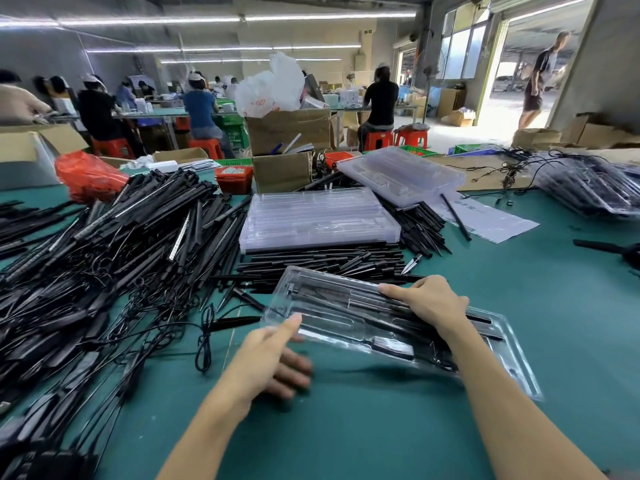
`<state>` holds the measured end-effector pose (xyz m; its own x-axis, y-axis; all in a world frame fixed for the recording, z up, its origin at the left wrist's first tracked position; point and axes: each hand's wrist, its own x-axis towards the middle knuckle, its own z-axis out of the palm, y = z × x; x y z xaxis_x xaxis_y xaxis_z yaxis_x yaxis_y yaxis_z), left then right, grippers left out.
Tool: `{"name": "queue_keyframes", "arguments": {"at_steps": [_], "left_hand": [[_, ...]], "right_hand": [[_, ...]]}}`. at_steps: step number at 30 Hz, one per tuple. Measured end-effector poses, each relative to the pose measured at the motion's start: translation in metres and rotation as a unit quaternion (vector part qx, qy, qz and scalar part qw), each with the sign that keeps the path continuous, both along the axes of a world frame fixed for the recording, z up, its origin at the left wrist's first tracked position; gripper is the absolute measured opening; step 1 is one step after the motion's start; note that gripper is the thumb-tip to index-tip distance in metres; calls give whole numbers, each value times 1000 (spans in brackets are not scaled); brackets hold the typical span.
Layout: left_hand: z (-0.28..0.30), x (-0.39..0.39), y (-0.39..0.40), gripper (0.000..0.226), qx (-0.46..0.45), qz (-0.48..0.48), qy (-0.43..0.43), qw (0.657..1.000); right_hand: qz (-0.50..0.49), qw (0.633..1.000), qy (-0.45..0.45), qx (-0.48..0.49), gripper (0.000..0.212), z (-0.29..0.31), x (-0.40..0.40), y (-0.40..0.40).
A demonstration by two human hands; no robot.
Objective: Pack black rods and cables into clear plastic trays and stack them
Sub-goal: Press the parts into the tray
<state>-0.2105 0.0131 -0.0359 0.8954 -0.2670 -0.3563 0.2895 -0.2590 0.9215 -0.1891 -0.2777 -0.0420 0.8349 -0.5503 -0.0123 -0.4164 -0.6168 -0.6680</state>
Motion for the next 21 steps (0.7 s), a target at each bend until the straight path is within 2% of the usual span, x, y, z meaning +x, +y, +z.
{"name": "queue_keyframes", "arguments": {"at_steps": [2, 4, 6, 8, 9, 11, 12, 13, 14, 15, 16, 17, 19, 20, 21], "left_hand": [[-3, 4, -16, 43, -165, 66, 22, 984], [-3, 8, -29, 29, -230, 108, 10, 967], [0, 14, -38, 19, -241, 118, -12, 963], [6, 22, -44, 19, -232, 113, -30, 966], [9, 27, -46, 21, -222, 110, -34, 968], [15, 34, -50, 22, -200, 101, -38, 974], [16, 38, -51, 22, -189, 91, -43, 977], [17, 40, -52, 23, -178, 79, -53, 979], [19, 42, -53, 23, -166, 69, -64, 982], [21, 44, -54, 24, -149, 60, -78, 984], [23, 46, -55, 25, -127, 53, -92, 986], [25, 49, -56, 25, -105, 47, -105, 988], [28, 53, -59, 25, -76, 40, -122, 989], [29, 54, -61, 23, -72, 38, -122, 989], [30, 54, -62, 22, -68, 35, -123, 989]], "right_hand": [[-23, 999, -18, 19, 69, 1, -1, 1], [-39, 998, -41, 37, 62, 3, -4, 3], [-55, 994, -88, 24, 45, 7, -8, 7], [-73, 976, -203, -3, 30, 15, -17, 14], [-65, 959, -277, 14, 30, 20, -23, 21], [9, 920, -363, 146, 46, 31, -41, 39], [57, 907, -338, 246, 53, 36, -52, 50], [98, 899, -253, 344, 59, 36, -60, 60], [134, 889, -124, 420, 64, 34, -67, 69], [174, 867, -5, 467, 68, 29, -73, 79], [196, 834, 65, 512, 73, 21, -76, 89], [187, 798, 78, 568, 77, 14, -76, 97], [94, 696, -11, 711, 73, 7, -69, 110], [34, 643, -85, 760, 66, 6, -64, 113], [-17, 608, -153, 779, 54, 7, -59, 114]]}}
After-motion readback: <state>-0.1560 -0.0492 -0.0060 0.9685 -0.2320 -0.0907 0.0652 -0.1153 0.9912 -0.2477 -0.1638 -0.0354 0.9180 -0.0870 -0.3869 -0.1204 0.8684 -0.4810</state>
